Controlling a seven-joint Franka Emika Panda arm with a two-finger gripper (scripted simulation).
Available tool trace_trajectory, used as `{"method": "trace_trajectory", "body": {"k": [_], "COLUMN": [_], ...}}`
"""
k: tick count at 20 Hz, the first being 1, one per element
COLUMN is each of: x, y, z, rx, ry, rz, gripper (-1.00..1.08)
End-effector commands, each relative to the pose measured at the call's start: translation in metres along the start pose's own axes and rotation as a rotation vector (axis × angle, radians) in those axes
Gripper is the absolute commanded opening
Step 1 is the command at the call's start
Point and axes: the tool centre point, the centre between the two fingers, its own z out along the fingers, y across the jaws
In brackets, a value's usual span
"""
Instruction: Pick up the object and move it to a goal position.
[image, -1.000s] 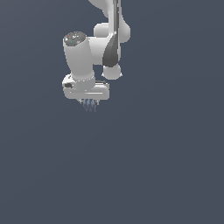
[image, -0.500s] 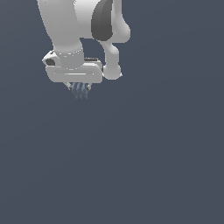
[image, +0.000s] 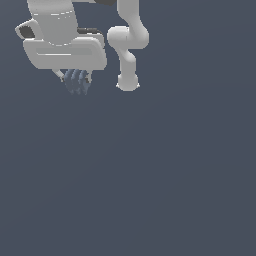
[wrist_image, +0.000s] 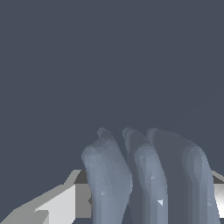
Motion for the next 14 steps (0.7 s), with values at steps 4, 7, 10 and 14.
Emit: {"method": "trace_trajectory", "body": {"k": [4,7,10,14], "x": [0.006,0.008,0.010,0.011], "y": [0.008,0.011,0.013,0.015], "z": [-0.034,-0.046,-0.054,-0.059], "rx": [0.000,0.000,0.000,0.000], "ry": [-0.001,-0.001,-0.001,-0.001], "rz": [-0.001,-0.001,-0.001,-0.001], "gripper": [-1.00,-1.00,-1.00,-1.00]}}
